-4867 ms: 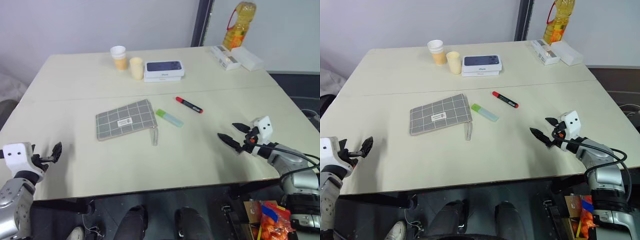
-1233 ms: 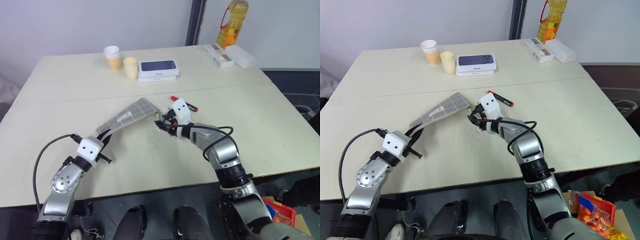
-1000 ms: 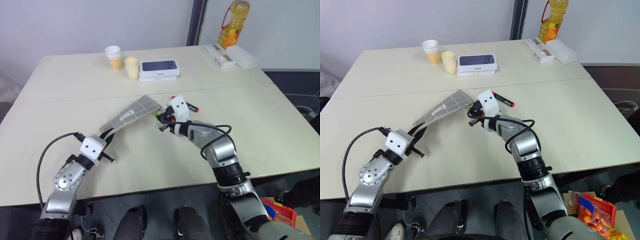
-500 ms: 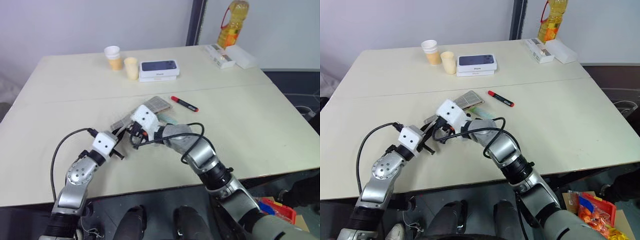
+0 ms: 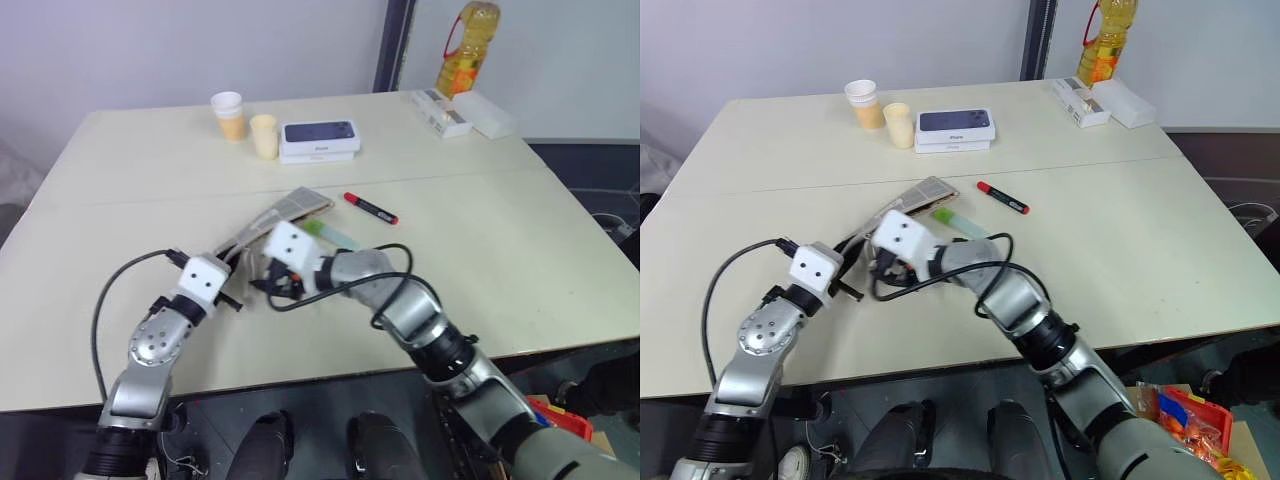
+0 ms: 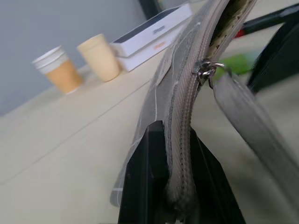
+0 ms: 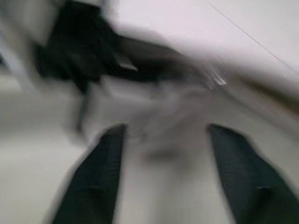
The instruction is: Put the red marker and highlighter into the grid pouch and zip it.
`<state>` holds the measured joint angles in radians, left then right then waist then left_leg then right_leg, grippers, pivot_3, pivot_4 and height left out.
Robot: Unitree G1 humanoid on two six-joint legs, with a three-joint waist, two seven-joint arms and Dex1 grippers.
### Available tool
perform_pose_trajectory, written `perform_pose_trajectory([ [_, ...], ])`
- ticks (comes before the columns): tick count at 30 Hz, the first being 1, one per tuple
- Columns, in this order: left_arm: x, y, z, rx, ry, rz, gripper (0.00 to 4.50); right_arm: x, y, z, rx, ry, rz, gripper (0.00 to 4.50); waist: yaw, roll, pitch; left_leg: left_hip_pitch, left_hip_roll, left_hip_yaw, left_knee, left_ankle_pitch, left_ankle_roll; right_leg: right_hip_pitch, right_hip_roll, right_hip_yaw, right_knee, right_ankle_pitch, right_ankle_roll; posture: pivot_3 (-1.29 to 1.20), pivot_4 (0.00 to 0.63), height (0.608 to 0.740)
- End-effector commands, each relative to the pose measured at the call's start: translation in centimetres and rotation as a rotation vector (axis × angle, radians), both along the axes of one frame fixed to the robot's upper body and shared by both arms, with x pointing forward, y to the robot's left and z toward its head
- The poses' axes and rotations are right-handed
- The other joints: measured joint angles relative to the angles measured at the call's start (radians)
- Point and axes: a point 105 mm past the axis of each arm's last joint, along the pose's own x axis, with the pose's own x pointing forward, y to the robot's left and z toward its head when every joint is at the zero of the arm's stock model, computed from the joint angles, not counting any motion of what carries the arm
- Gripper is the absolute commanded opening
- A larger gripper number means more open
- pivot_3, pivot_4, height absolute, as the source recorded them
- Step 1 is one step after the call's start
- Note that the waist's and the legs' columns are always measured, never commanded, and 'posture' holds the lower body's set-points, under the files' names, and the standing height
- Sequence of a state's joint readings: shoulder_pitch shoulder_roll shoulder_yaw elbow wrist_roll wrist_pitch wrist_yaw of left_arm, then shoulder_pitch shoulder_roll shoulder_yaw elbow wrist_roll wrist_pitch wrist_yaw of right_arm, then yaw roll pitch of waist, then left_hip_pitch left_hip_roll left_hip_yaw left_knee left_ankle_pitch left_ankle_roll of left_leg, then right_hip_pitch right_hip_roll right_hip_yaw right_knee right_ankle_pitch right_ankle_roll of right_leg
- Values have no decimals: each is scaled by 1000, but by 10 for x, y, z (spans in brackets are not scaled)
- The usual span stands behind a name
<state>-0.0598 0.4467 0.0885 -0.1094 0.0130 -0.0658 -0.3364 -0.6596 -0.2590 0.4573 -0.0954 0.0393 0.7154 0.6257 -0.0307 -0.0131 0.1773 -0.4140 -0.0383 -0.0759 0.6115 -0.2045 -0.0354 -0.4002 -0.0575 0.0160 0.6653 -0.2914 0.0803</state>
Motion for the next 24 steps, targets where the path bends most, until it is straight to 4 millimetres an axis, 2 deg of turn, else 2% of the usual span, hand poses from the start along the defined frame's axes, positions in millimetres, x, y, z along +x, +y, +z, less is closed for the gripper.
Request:
perform_pose_trajectory([
  [1,2,16,11,31,-45,51,0,20,-31,15,35,-63,-124,3883,5,0,0,0,0,0,0,0,0,0,0,0,0,0,0,0,150,740],
  [3,3,18,8,54,-37,51,0,34,-55,14,38,-52,-216,3883,6,0,0,0,0,1,0,0,0,0,0,0,0,0,0,0,150,740],
  [6,4,19,5,56,-29,53,0,51,-79,10,49,-34,-325,3883,11,0,0,0,0,1,0,0,0,0,0,0,0,0,0,0,150,740],
  [8,7,20,0,53,-19,59,0,60,-91,-1,66,31,-392,3883,14,0,0,0,0,1,0,0,0,0,0,0,0,0,0,0,150,740],
  [14,11,20,-5,45,-13,68,0,61,-89,-17,127,141,-416,3883,12,0,0,0,0,1,0,0,0,0,0,1,0,0,0,0,150,740],
  [15,11,20,-5,44,-14,69,0,61,-89,-17,133,146,-419,3364,11,0,0,0,0,1,0,0,0,0,0,1,0,0,0,0,150,740],
  [16,12,20,-6,39,-13,70,0,60,-87,-16,149,150,-411,3121,11,0,0,0,1,1,0,0,0,0,1,1,0,0,0,0,150,740],
  [18,12,20,-8,31,-12,74,0,59,-85,-11,175,142,-406,2191,13,0,0,0,1,1,0,0,0,0,0,0,0,0,0,0,150,740],
  [19,12,20,-9,26,-11,75,0,58,-85,-8,183,132,-401,1627,14,0,0,0,0,1,0,0,0,0,0,0,0,0,0,0,150,740],
  [21,13,18,-11,18,-9,72,0,54,-84,2,190,84,-373,834,15,0,0,0,0,1,0,0,0,0,0,0,0,0,0,0,150,740],
  [24,15,13,-11,-6,-11,57,0,41,-82,19,186,5,-290,868,19,0,0,0,0,1,0,0,0,0,0,0,0,0,0,0,150,740],
])
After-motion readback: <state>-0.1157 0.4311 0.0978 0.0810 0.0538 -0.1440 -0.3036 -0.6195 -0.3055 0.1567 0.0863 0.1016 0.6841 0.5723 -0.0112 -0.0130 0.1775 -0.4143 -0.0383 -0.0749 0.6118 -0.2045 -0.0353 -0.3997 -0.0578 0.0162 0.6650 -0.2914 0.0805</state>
